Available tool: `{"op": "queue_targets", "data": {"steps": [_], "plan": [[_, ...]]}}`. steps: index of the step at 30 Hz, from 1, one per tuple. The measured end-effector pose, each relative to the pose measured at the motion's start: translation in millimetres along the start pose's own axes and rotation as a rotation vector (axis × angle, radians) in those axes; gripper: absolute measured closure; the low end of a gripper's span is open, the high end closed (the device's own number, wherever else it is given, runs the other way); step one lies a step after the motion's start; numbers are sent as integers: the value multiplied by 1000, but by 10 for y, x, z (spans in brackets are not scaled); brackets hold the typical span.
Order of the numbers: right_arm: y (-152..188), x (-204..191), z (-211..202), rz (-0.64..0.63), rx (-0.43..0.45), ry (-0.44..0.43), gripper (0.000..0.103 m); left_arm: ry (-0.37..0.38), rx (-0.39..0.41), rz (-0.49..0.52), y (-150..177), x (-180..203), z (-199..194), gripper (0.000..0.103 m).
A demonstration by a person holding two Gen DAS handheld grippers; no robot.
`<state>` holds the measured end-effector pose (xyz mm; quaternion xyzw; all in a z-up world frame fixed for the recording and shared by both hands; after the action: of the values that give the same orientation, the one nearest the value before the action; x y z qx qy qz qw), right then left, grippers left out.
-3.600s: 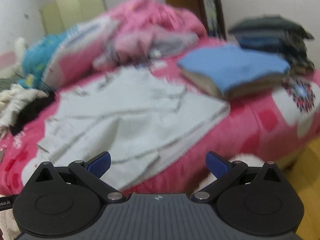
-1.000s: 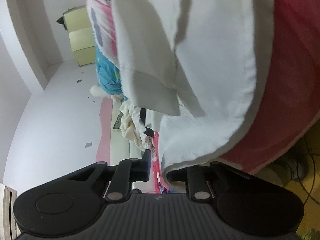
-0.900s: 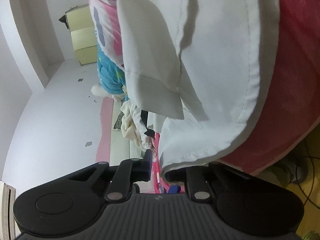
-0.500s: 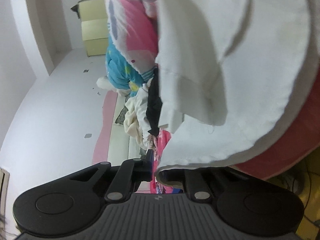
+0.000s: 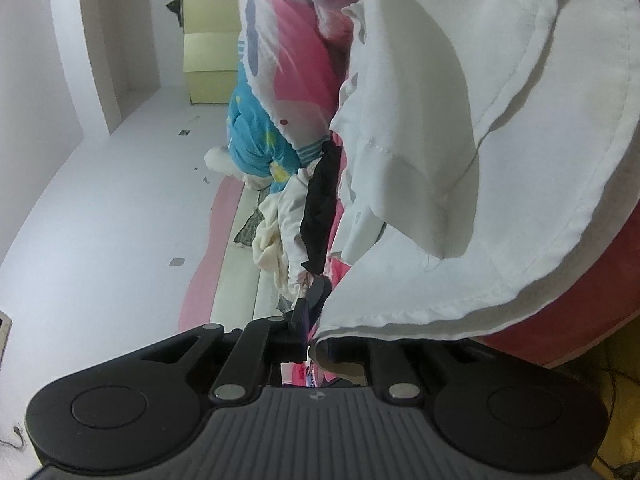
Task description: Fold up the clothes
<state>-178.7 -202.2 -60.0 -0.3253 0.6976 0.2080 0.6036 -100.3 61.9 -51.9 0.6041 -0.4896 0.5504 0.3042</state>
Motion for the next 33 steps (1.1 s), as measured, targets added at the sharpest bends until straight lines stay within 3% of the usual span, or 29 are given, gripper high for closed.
{"op": "queue_targets", "data": {"steps": [9,12,15,21,25,28,33], "plan": [[-44,33,-21,3,13,-47,93,70,-18,-149,22,-115,21,47],[-79,47,-42,2,13,-64,93,58,-10,-158,11,-107,10,44],[-102,77,-43,35,-1,-106,93,66,4,-173,19,-95,25,34],[-192,176,-40,192,-1,-246,93,107,32,-211,39,-107,46,24],[-156,140,73,165,-57,-238,93,119,28,-202,31,-80,75,23],[-81,157,149,135,-111,-188,93,118,17,-177,32,-54,91,27],[-78,96,122,-19,-148,-12,91,82,-11,-138,29,-36,146,55]]}}
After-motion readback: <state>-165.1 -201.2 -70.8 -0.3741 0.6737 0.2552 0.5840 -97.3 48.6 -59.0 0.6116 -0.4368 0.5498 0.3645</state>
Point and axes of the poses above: each gripper's, at about its wrist camera, not at the fingertips, and z roughly the way its jaws point, x to its right, y to its underside, the point moved 4 cm from there along z, roughly the way its jaws point, and after that the axes turned 7 degrees about y, right-handed, at the moved point
